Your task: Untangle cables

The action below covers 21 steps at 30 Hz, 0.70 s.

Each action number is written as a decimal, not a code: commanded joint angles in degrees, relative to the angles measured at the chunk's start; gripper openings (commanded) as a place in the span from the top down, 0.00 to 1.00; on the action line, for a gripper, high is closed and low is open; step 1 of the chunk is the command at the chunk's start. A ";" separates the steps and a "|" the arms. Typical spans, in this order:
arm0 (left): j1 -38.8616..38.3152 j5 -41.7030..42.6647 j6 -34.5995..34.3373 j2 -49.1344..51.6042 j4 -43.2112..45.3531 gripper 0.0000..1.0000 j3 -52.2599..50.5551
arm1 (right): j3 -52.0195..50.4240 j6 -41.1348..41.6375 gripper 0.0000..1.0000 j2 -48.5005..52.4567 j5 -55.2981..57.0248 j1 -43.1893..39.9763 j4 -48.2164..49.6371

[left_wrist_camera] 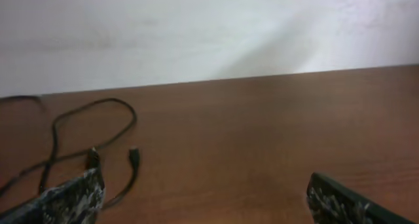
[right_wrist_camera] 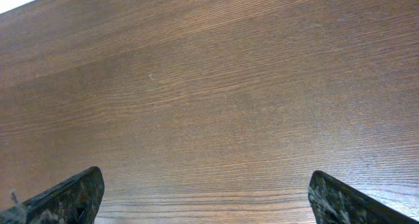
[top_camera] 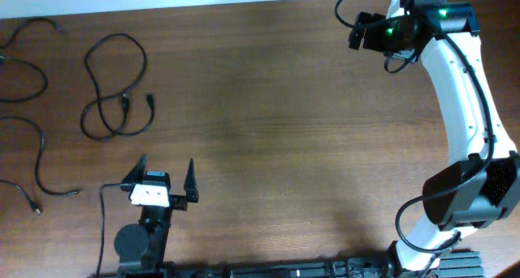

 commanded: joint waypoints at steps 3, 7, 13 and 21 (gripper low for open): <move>-2.14 -1.09 0.90 -0.31 -0.17 0.01 -0.33 | 0.07 0.28 0.01 -1.27 0.07 -0.04 0.07; -2.12 -1.09 0.90 -0.31 -0.17 0.01 -0.33 | 0.07 0.28 0.02 -1.27 0.09 -0.04 0.07; -2.12 -1.09 0.90 -0.28 -0.17 0.01 -0.33 | 0.07 0.28 0.02 -1.29 0.07 -0.04 0.07; -2.12 -1.09 0.90 -0.28 -0.17 0.01 -0.33 | -0.31 -0.59 0.01 -1.29 0.15 -0.04 -3.19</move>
